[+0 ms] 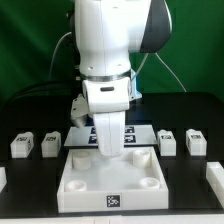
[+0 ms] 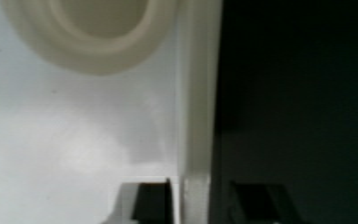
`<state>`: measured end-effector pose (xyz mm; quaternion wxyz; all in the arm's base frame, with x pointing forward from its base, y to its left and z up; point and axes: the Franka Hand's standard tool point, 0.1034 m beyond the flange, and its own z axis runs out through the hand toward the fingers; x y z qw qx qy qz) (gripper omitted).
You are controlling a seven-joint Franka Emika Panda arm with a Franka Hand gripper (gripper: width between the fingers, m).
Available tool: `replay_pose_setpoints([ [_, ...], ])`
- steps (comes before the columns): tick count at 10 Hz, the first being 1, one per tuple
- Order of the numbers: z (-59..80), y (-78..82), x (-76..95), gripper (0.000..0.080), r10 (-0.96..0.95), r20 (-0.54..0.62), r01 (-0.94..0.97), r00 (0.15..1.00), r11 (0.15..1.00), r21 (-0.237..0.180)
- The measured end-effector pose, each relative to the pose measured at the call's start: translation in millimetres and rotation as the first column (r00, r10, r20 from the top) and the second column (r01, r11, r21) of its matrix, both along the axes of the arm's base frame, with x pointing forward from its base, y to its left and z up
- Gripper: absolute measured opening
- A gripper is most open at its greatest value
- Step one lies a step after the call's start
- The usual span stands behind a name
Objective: Assemble one leg
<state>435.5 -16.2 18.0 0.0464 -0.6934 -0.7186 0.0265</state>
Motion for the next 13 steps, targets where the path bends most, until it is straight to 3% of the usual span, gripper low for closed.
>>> replay_pose_setpoints([
  [1,0.2,-0.2,0.3,0.0058,-0.001,0.001,0.001,1.0,1.0,0.0],
  [8,0.3,0.2,0.9,0.0058,-0.003,0.002,0.003,1.0,1.0,0.0],
  [13,5.6,52.7,44.1,0.0058,-0.063,0.047,0.061,0.997,0.998,0.027],
])
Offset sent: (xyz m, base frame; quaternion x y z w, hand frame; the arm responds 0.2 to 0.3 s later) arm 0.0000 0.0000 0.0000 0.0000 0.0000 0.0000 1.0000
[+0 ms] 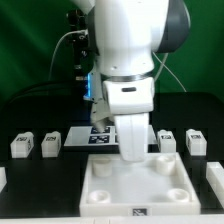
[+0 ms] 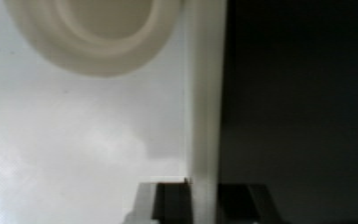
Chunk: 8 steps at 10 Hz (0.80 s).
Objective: Assemble one leg
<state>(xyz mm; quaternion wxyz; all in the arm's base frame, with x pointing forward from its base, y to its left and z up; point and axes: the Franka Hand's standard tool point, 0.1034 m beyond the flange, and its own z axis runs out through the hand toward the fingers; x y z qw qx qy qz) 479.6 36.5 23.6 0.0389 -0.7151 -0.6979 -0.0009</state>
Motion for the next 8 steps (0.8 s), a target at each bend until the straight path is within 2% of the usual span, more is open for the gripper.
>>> replay_pose_setpoints([
  [1,1.8,13.5,7.0,0.0058,0.002,0.01,-0.002,1.0,1.0,0.009],
  [3,-3.0,30.2,15.3,0.0058,0.003,0.016,-0.004,1.0,1.0,0.024],
  [8,-5.4,29.4,16.9,0.0058,0.021,0.019,-0.021,1.0,0.999,0.028],
])
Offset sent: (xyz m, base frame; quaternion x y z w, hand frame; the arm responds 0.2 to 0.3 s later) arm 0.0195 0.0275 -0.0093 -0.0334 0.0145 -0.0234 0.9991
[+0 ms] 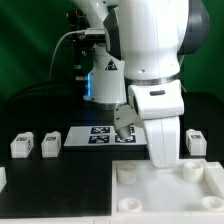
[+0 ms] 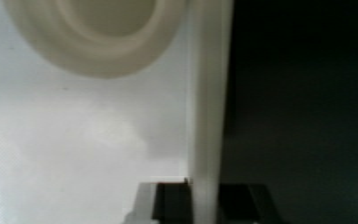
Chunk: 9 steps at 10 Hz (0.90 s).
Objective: Assemble one leg
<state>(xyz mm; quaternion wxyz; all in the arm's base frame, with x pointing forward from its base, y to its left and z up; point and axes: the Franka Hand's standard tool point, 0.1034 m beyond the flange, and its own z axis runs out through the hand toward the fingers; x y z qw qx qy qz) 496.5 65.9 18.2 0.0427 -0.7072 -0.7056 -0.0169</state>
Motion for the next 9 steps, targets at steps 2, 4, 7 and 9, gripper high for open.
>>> replay_pose_setpoints([
  [2,-0.7,-0.7,-0.3,0.0121,-0.001,-0.001,0.001,1.0,1.0,0.0],
  [4,-0.9,-1.1,-0.4,0.0484,-0.002,-0.002,0.002,1.0,1.0,-0.001],
  [7,-1.2,-1.6,-0.5,0.061,-0.003,-0.002,0.003,1.0,1.0,-0.001],
  [9,-1.4,-1.8,-0.6,0.0648,-0.003,-0.003,0.003,1.0,1.0,-0.001],
])
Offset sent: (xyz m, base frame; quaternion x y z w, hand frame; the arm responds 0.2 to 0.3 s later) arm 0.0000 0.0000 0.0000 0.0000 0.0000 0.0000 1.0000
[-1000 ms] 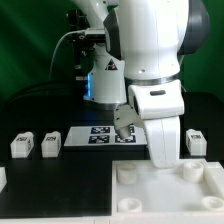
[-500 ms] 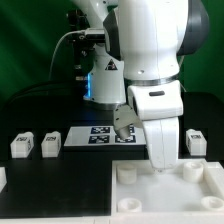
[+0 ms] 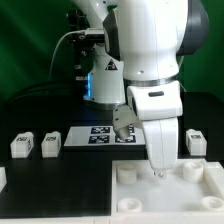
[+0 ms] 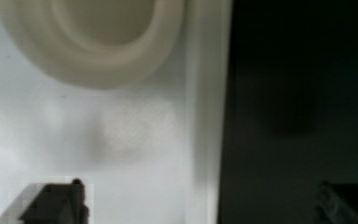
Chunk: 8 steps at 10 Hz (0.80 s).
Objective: Assemble one leg
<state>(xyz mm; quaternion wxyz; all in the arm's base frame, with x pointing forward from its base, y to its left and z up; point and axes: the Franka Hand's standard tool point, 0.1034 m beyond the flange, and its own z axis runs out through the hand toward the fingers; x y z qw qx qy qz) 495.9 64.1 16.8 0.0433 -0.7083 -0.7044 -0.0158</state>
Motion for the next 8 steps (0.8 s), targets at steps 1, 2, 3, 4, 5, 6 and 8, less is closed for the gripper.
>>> replay_pose_setpoints([
  [1,-0.1,-0.1,-0.1,0.0648,0.0,0.0,0.0,1.0,1.0,0.0],
  [2,-0.1,-0.2,-0.1,0.0648,0.0,0.0,0.0,1.0,1.0,0.0],
  [3,-0.2,-0.2,-0.1,0.0648,0.0,0.0,0.0,1.0,1.0,0.0],
  [4,-0.2,-0.3,-0.1,0.0648,-0.001,0.0,0.001,1.0,1.0,0.0],
  [5,0.1,0.0,-0.1,0.0648,-0.011,0.0,0.011,1.0,1.0,0.0],
  [6,4.2,4.1,-3.1,0.0648,-0.118,0.001,0.118,0.993,0.993,-0.005],
  [8,17.0,25.1,-15.5,0.0648,-0.356,0.0,0.356,0.935,0.934,-0.014],
])
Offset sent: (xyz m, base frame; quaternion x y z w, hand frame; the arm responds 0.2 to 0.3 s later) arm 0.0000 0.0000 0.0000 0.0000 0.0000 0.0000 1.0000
